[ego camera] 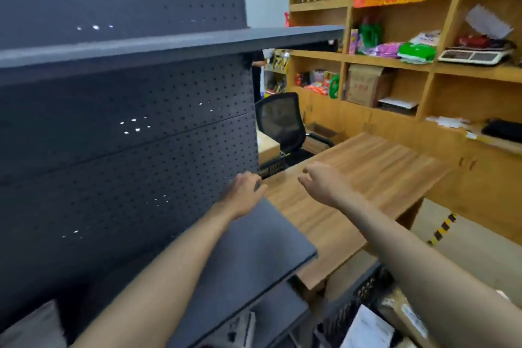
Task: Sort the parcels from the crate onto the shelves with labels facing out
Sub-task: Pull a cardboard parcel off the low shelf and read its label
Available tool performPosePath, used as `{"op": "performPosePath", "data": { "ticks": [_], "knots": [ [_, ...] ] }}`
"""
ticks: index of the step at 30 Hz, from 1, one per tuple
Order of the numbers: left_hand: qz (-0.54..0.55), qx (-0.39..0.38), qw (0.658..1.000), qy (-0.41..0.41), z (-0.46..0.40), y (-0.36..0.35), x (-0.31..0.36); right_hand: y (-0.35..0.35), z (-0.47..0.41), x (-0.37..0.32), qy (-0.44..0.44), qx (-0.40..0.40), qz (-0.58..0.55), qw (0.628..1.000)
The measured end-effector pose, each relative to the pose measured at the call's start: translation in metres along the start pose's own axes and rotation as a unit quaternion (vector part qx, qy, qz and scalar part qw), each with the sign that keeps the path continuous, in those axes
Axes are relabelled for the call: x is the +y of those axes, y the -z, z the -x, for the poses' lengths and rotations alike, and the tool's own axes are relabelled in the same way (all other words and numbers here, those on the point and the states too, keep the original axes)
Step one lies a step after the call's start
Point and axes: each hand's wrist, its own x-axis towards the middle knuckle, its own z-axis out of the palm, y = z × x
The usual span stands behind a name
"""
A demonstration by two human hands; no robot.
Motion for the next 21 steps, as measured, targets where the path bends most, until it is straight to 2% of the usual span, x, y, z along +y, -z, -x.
{"op": "performPosePath", "data": {
  "ticks": [5, 9, 15, 21],
  "knots": [
    [0.024, 0.028, 0.993, 0.115, 0.09, 0.063, -0.103, -0.021, -0.012, -0.131, 0.121, -0.023, 0.008, 0.992],
    [-0.012, 0.062, 0.979, 0.193, 0.17, 0.105, -0.153, -0.039, 0.003, -0.222, 0.195, -0.057, -0.013, 0.979],
    [-0.08, 0.097, 0.94, 0.316, 0.284, 0.158, -0.188, -0.06, 0.037, -0.34, 0.319, -0.112, -0.028, 0.941],
    [-0.146, 0.112, 0.889, 0.42, 0.38, 0.173, -0.2, -0.08, 0.093, -0.425, 0.411, -0.132, -0.081, 0.899]
  ]
}}
